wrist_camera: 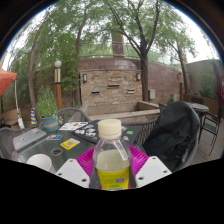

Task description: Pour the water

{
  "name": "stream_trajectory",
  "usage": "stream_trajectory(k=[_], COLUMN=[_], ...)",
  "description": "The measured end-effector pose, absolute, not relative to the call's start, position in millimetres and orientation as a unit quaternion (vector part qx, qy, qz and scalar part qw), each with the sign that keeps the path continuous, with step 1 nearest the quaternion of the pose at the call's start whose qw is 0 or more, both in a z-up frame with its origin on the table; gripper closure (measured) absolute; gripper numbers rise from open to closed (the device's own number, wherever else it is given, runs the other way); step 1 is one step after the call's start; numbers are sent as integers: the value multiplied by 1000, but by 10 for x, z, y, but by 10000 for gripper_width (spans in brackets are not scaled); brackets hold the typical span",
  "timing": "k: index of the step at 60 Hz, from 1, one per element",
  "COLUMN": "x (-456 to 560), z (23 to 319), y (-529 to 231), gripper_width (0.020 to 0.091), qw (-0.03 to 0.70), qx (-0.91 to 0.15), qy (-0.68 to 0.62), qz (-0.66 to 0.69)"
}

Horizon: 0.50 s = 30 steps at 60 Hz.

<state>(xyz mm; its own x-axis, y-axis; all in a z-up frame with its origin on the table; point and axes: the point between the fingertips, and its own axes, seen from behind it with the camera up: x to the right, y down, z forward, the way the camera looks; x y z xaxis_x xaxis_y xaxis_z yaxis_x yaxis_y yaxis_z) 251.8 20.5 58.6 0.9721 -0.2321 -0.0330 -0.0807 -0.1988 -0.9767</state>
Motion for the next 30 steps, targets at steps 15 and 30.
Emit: stream_trajectory(k=[15,30], x=[2598,2579], z=[34,-106], y=[40,-1], gripper_width=[633,297], qw=[613,581], qx=[-780,-798], qy=[112,156], qz=[-57,-40])
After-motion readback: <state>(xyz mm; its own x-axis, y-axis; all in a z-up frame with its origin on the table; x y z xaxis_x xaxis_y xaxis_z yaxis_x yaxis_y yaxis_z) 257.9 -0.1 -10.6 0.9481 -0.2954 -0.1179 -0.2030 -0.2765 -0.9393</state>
